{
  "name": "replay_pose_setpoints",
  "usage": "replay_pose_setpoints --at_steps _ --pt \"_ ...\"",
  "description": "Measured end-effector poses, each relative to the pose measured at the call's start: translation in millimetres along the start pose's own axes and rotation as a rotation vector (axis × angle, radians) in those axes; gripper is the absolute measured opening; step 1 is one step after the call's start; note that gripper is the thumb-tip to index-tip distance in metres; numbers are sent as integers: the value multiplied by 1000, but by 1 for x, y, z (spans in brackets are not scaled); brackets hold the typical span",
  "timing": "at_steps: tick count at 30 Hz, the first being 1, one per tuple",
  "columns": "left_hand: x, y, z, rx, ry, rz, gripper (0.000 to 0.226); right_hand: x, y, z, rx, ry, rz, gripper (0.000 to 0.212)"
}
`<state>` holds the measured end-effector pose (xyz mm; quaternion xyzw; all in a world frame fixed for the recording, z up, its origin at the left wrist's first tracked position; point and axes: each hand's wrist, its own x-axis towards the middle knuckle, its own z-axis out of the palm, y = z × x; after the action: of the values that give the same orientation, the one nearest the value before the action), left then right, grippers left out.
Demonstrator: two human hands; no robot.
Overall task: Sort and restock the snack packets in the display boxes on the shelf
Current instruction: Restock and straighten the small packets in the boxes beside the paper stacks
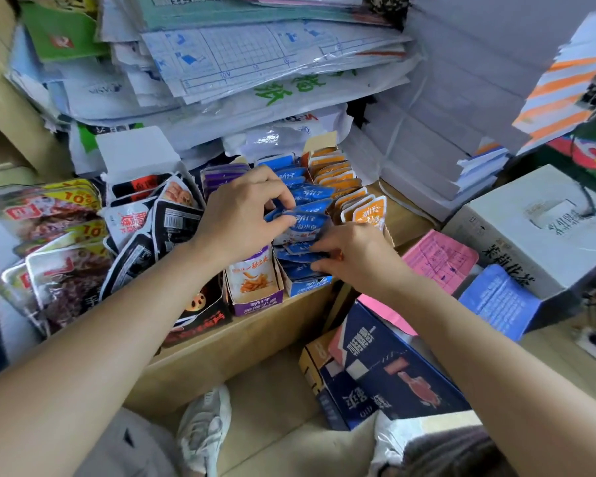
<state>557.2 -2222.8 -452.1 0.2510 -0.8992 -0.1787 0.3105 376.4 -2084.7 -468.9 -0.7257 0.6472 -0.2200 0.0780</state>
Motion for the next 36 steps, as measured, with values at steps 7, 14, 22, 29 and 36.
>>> replay_pose_setpoints --at_steps 7,14,22,29,36 --pt "-1 1 -2 -10 -26 16 15 4 2 15 -116 95 -56 14" --pt "-2 0 -1 -4 -1 25 13 6 -2 21 -143 184 -84 9" --pt "5 -3 -7 -140 97 -74 8 4 -9 -7 -173 427 -80 7" --pt "-3 3 -6 -34 -14 -44 9 11 -3 -9 -180 473 -73 15" --pt "-6 11 -9 81 -108 -49 44 9 -2 -5 -35 481 42 12"
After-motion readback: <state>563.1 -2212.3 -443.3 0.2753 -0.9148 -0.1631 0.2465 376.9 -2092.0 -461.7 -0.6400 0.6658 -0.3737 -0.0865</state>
